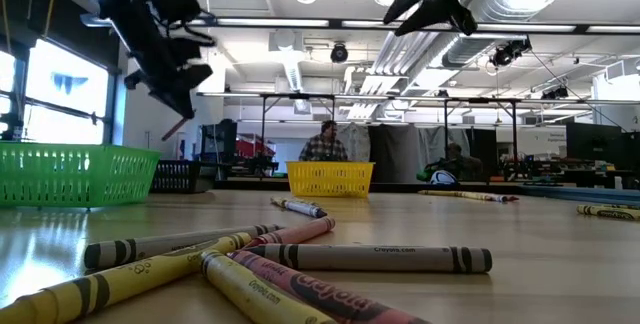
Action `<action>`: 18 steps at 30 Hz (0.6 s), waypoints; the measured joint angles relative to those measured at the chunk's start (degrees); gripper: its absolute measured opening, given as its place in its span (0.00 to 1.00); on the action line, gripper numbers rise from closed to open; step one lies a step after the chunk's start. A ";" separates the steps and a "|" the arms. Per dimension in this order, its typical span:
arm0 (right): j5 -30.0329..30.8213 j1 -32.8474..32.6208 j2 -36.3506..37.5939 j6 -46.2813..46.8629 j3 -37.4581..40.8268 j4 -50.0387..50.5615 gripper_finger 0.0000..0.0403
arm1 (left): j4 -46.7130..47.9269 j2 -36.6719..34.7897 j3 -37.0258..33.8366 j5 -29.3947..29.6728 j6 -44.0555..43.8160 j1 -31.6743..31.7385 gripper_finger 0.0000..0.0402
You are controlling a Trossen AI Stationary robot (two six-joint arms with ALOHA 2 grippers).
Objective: Sort crayons
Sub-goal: Put the red crayon into the black bin, then put the yellow crayon into the yellow bin
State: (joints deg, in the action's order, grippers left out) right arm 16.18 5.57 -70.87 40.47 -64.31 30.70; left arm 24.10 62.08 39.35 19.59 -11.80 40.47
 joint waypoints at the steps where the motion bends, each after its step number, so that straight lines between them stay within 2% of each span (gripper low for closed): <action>1: -0.05 0.65 0.00 -0.01 0.00 0.04 0.28 | 0.19 0.62 -0.12 -0.81 -0.74 1.11 0.00; 6: -0.04 3.80 0.00 0.00 0.00 0.41 0.28 | -0.12 3.28 -0.12 -1.21 -0.09 3.44 0.03; 12: -0.06 7.14 0.00 0.00 0.00 0.41 0.28 | -0.04 5.48 -0.10 -1.35 3.57 3.93 0.13; 18: -0.13 8.87 0.00 -0.42 0.00 0.41 0.28 | 0.17 5.58 0.07 -6.65 2.68 3.93 0.23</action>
State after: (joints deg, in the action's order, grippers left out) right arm 16.05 14.44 -70.87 40.05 -64.31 31.11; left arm 24.27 67.66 39.41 12.93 -9.12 44.40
